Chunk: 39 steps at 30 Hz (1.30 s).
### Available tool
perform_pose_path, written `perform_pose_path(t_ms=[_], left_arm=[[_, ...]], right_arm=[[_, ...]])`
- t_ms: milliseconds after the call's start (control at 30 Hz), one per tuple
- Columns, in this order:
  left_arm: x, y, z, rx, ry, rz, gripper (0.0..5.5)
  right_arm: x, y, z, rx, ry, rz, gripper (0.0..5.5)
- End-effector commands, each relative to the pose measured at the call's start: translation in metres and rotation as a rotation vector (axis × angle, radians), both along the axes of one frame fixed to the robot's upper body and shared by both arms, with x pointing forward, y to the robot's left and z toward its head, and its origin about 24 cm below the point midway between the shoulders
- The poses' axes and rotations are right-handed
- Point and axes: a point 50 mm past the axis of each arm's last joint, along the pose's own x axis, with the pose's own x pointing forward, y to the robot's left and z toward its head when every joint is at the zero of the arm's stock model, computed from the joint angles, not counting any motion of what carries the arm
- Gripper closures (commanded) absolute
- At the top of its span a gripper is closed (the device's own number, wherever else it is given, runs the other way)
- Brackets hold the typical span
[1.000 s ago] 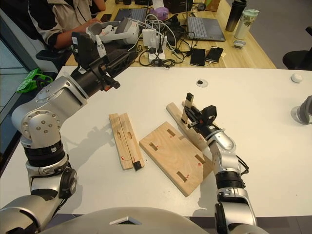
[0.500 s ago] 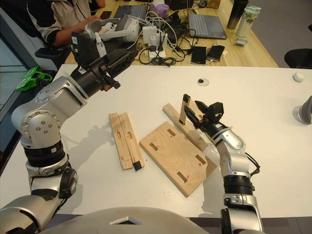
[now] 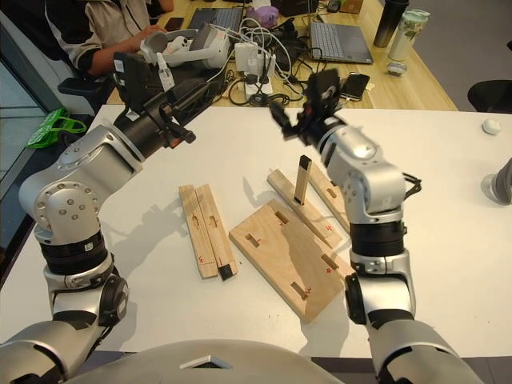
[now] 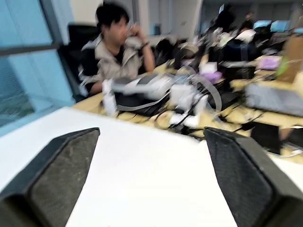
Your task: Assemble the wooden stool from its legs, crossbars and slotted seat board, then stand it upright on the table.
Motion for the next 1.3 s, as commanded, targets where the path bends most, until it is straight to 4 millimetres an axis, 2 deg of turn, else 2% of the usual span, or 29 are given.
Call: perform_pose_path(t_ms=[33,100,133,167,233,267,300,333,367,467,533,567,600,667,733,767,800,833,900,1033,1133,1233,1267,1300], left_arm=[[0.000,0.000,0.001,0.002,-0.008,0.009,3.95],[0.000,-0.001,0.001,0.002,-0.008,0.010,3.95],[0.000,-0.001,0.000,0.002,-0.008,0.010,3.95],[0.000,-0.001,0.000,0.002,-0.008,0.012,3.95],[0.006,0.010,0.008,-0.013,-0.065,0.151,3.95],[0.014,0.025,0.013,-0.007,-0.109,0.341,3.95],[0.019,0.037,0.016,0.016,-0.135,0.506,3.95],[0.017,0.044,0.016,0.064,-0.183,0.635,3.95],[0.013,0.043,0.014,0.093,-0.219,0.690,3.95],[0.003,0.031,0.000,0.106,-0.230,0.702,3.95],[-0.002,0.025,-0.012,0.108,-0.201,0.699,3.95],[-0.004,0.023,-0.015,0.109,-0.194,0.699,3.95],[-0.005,0.023,-0.017,0.109,-0.190,0.704,3.95],[-0.004,0.024,-0.018,0.102,-0.187,0.720,3.95],[-0.002,0.023,-0.019,0.095,-0.183,0.726,3.95],[-0.001,0.022,-0.019,0.095,-0.181,0.722,3.95],[-0.001,0.021,-0.020,0.097,-0.179,0.717,3.95],[-0.001,0.020,-0.021,0.098,-0.179,0.714,3.95],[-0.002,0.021,-0.022,0.096,-0.176,0.724,3.95],[-0.002,0.022,-0.020,0.087,-0.188,0.732,3.95],[-0.002,0.021,-0.018,0.085,-0.196,0.732,3.95],[-0.003,0.022,-0.014,0.080,-0.214,0.736,3.95],[-0.003,0.023,-0.013,0.079,-0.218,0.740,3.95],[-0.003,0.023,-0.013,0.078,-0.220,0.743,3.95]], right_arm=[[-0.001,0.000,-0.003,0.013,0.044,0.002,1.46],[0.004,0.002,0.018,0.042,-0.016,-0.009,1.46],[0.007,0.003,0.039,0.062,-0.087,-0.024,1.46],[0.009,0.004,0.069,0.095,-0.191,-0.045,1.46],[-0.002,0.006,0.158,0.163,-0.528,-0.119,1.46],[-0.012,0.007,0.189,0.194,-0.639,-0.128,1.46],[-0.018,0.007,0.204,0.207,-0.693,-0.140,1.46],[-0.019,0.007,0.206,0.204,-0.696,-0.149,1.46],[-0.018,0.006,0.203,0.197,-0.686,-0.160,1.46],[-0.016,0.004,0.192,0.177,-0.648,-0.184,1.46],[-0.015,0.005,0.166,0.161,-0.556,-0.177,1.46],[-0.013,0.004,0.147,0.148,-0.489,-0.180,1.46],[-0.009,0.001,0.116,0.125,-0.390,-0.188,1.46],[0.000,-0.007,0.020,0.068,-0.007,-0.196,1.46],[-0.013,-0.011,-0.068,-0.068,0.324,-0.152,1.46],[-0.023,-0.015,-0.099,-0.152,0.434,-0.139,1.46],[-0.034,-0.020,-0.121,-0.222,0.525,-0.130,1.46],[-0.038,-0.021,-0.128,-0.242,0.532,-0.119,1.46],[-0.034,-0.019,-0.116,-0.178,0.475,-0.118,1.46],[-0.015,-0.011,-0.075,-0.033,0.309,-0.113,1.46],[-0.005,-0.006,-0.031,0.155,0.169,-0.084,1.46],[0.003,-0.022,0.033,0.495,0.030,-0.054,1.46],[0.007,-0.041,0.054,0.711,0.004,-0.053,1.46],[0.009,-0.060,0.062,0.817,-0.014,-0.074,1.46]])
